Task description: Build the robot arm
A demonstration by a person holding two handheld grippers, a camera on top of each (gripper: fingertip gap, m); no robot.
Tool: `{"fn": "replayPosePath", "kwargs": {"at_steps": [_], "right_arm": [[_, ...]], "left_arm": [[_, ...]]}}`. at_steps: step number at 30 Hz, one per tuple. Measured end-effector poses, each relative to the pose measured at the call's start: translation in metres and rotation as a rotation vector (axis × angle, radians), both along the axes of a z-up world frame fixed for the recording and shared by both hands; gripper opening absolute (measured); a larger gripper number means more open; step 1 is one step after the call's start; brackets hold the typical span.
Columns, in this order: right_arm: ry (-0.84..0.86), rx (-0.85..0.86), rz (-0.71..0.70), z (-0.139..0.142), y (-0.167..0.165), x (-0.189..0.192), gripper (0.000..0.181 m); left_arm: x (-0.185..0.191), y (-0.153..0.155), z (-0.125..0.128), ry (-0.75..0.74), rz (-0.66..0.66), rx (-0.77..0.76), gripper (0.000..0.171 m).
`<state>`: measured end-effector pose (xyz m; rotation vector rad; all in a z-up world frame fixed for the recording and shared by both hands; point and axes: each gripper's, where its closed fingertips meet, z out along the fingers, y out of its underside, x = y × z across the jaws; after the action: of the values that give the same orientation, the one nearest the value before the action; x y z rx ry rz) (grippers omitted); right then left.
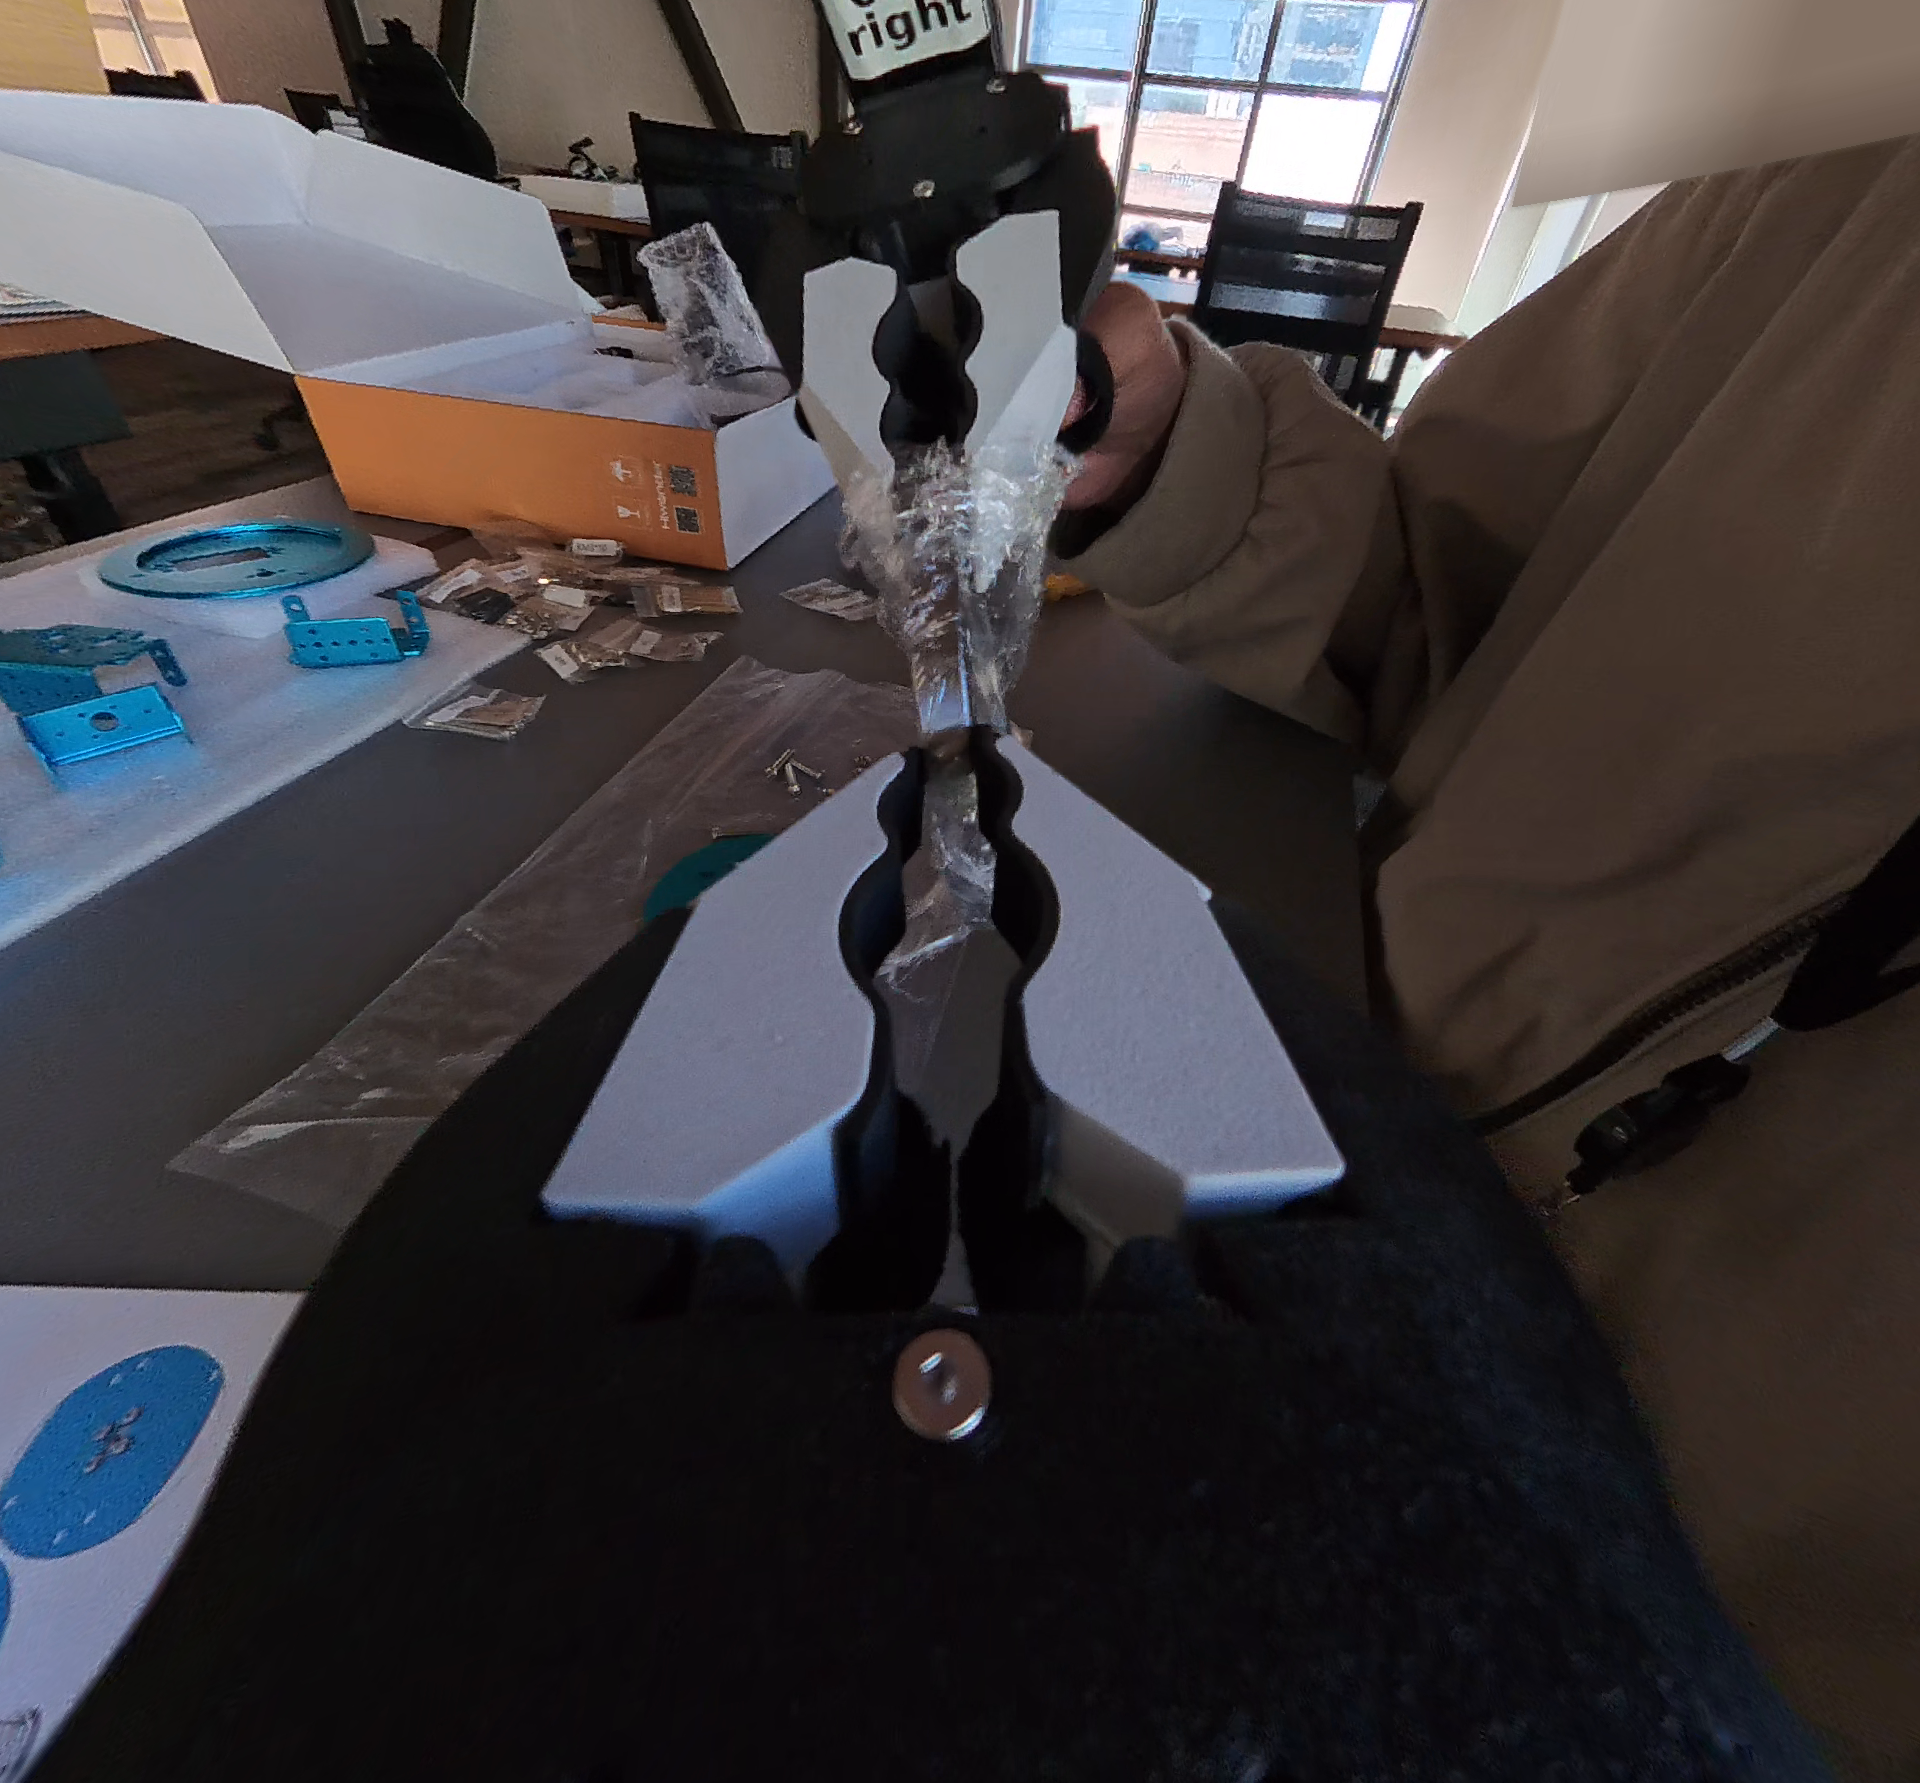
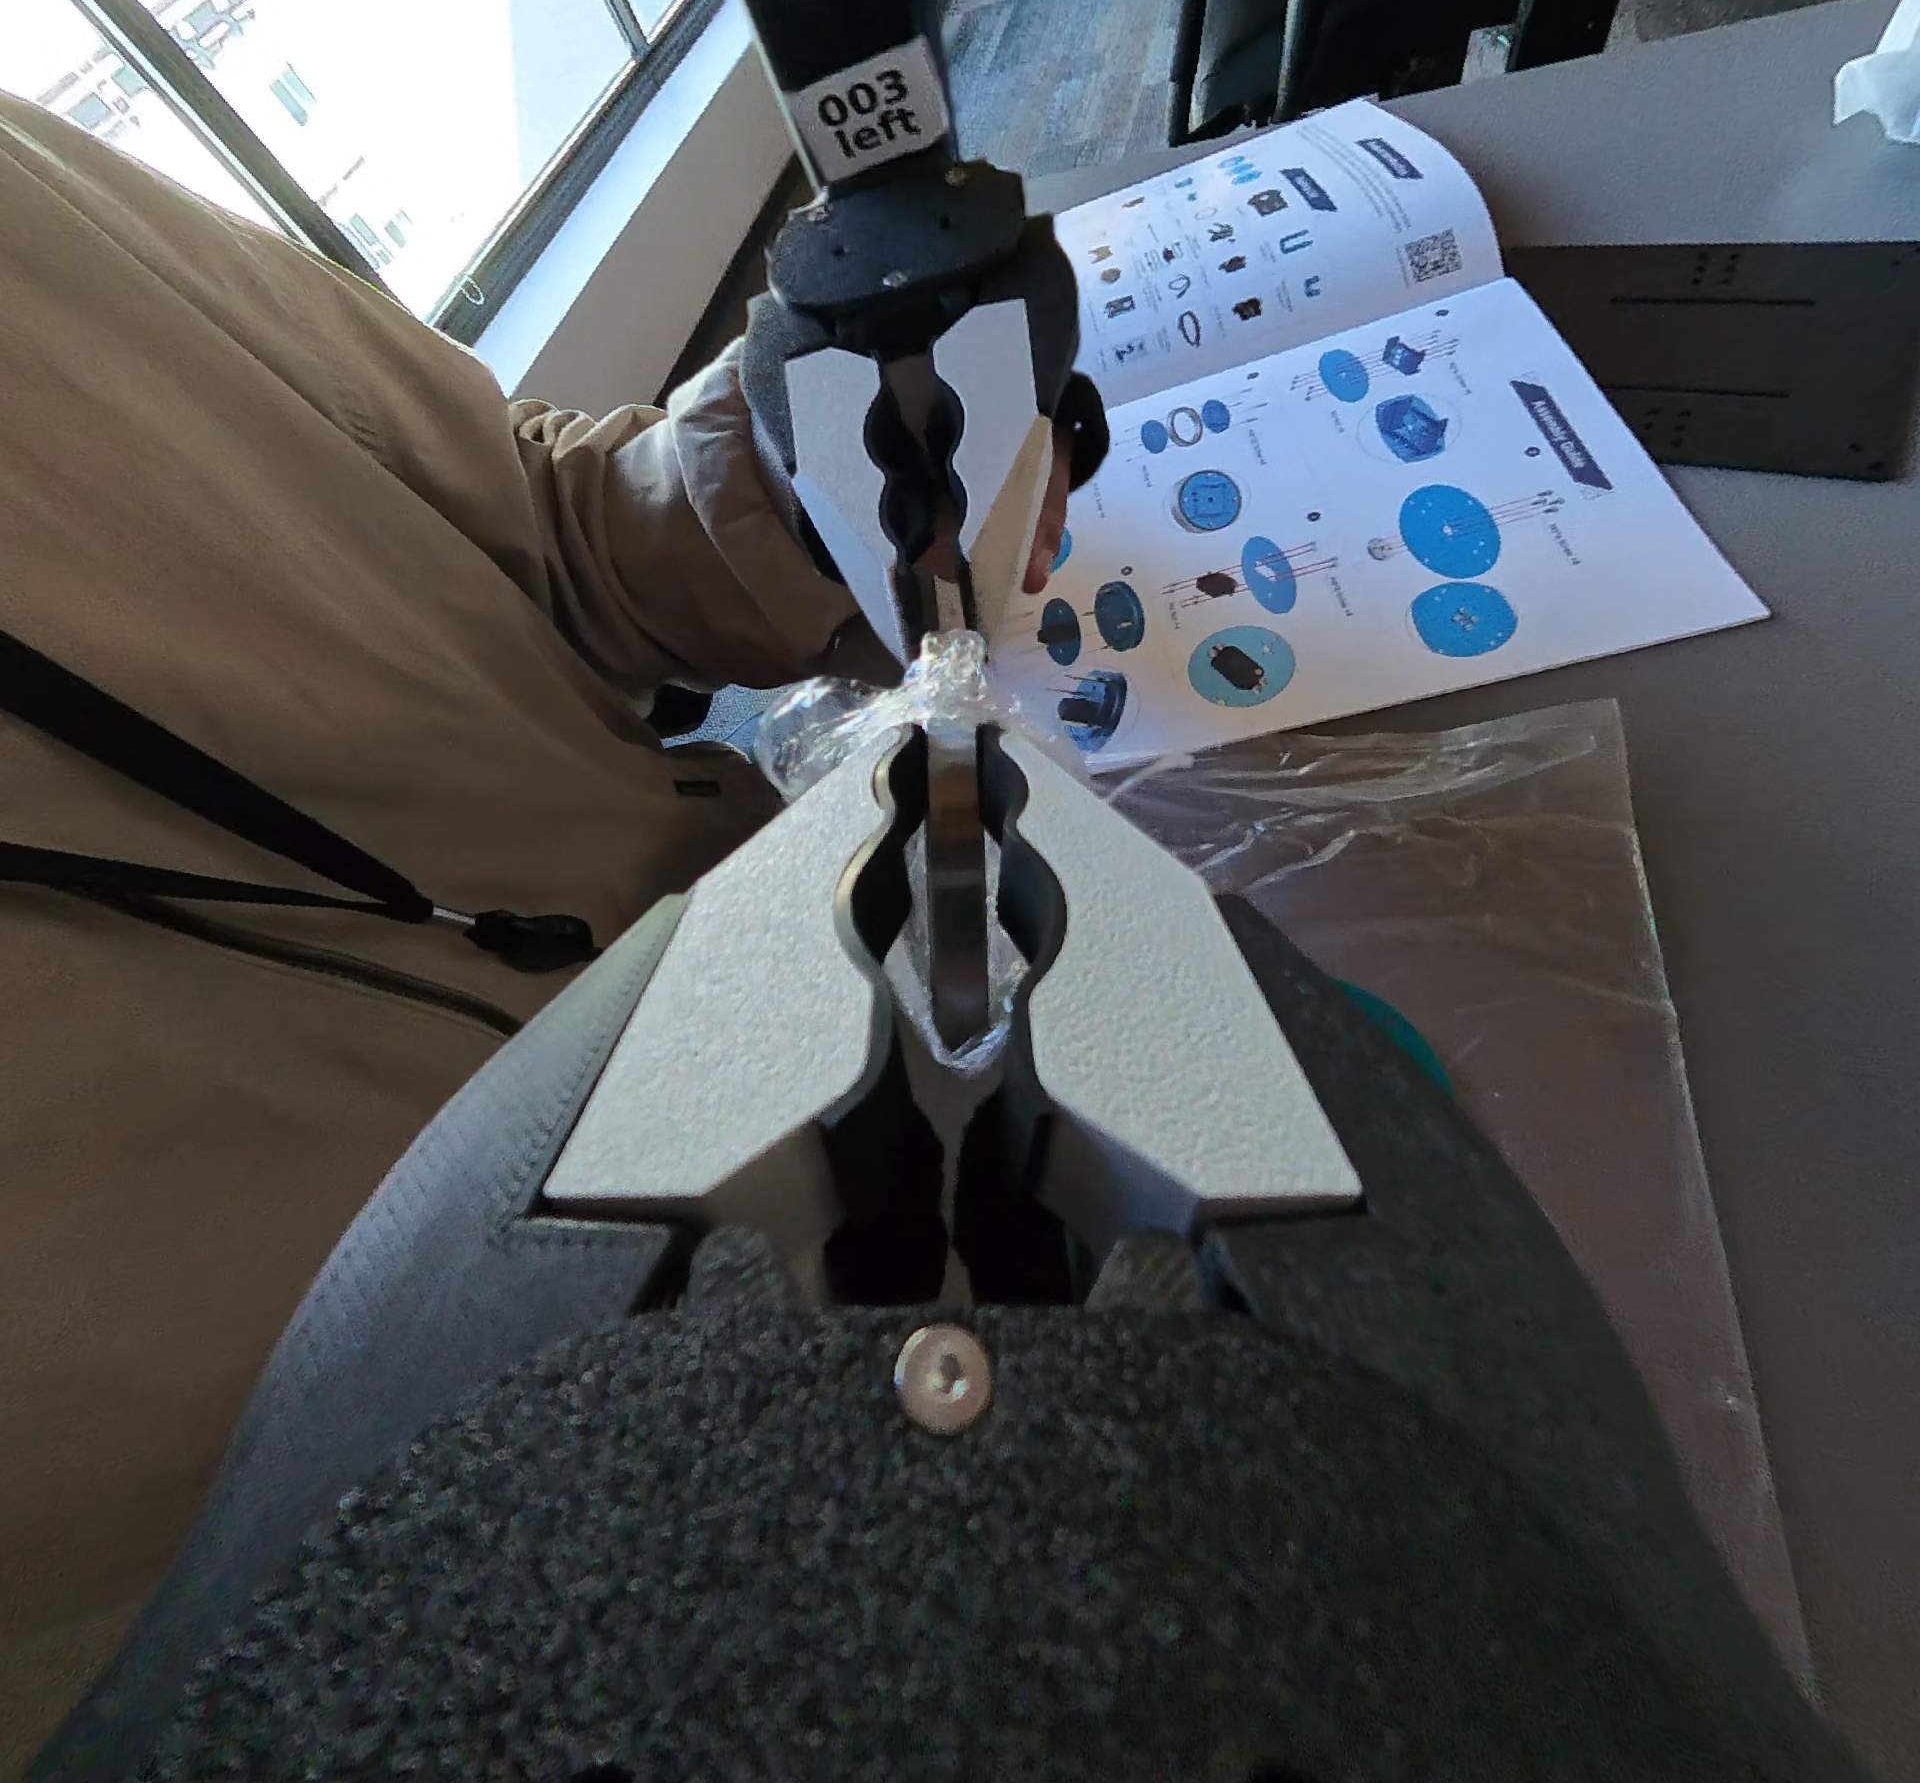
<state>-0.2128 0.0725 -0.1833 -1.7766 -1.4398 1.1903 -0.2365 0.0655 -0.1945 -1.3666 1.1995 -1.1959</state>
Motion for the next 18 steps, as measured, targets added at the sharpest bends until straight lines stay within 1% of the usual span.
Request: {"fn": "replayPosePath", "kwargs": {"at_steps": [3, 5, 7, 8, 9, 10, 12, 14, 15, 16, 17, 18], "right_arm": [[-0.030, 0.053, 0.023, -0.009, -0.005, 0.004, 0.009], [-0.089, 0.092, 0.034, -0.022, -0.007, 0.004, 0.010], [-0.140, 0.126, 0.046, -0.039, -0.009, -0.001, 0.010], [-0.162, 0.123, 0.066, -0.048, -0.012, -0.005, 0.010], [-0.163, 0.106, 0.082, -0.052, -0.016, -0.011, 0.012], [-0.140, 0.129, 0.059, -0.053, -0.011, -0.017, 0.009], [-0.045, 0.096, 0.033, -0.042, -0.005, -0.022, 0.009], [0.020, 0.057, -0.009, -0.035, 0.007, -0.016, 0.009], [0.028, 0.038, -0.022, -0.035, 0.012, -0.011, 0.009], [0.020, 0.030, -0.035, -0.037, 0.017, -0.006, 0.009], [0.011, 0.025, -0.040, -0.039, 0.019, -0.003, 0.009], [0.004, 0.027, -0.044, -0.041, 0.020, -0.002, 0.009]], "left_arm": [[-0.002, -0.003, 0.006, -0.041, -0.022, -0.008, 0.009], [-0.002, -0.005, 0.015, -0.095, -0.036, -0.027, 0.009], [0.002, -0.004, 0.015, -0.091, -0.041, -0.037, 0.008], [0.003, -0.002, 0.015, -0.095, -0.033, -0.040, 0.000], [0.003, -0.001, 0.018, -0.115, -0.036, -0.050, 0.000], [0.003, 0.000, 0.020, -0.122, -0.036, -0.069, 0.000], [0.002, 0.002, 0.018, -0.098, -0.008, -0.052, 0.000], [-0.008, 0.007, 0.017, -0.096, 0.034, -0.057, 0.000], [-0.016, 0.016, 0.017, -0.108, 0.083, -0.059, 0.000], [-0.024, 0.025, 0.015, -0.106, 0.133, -0.057, 0.003], [-0.030, 0.032, 0.009, -0.081, 0.163, -0.063, 0.012], [-0.032, 0.035, 0.000, -0.041, 0.170, -0.082, 0.027]]}}
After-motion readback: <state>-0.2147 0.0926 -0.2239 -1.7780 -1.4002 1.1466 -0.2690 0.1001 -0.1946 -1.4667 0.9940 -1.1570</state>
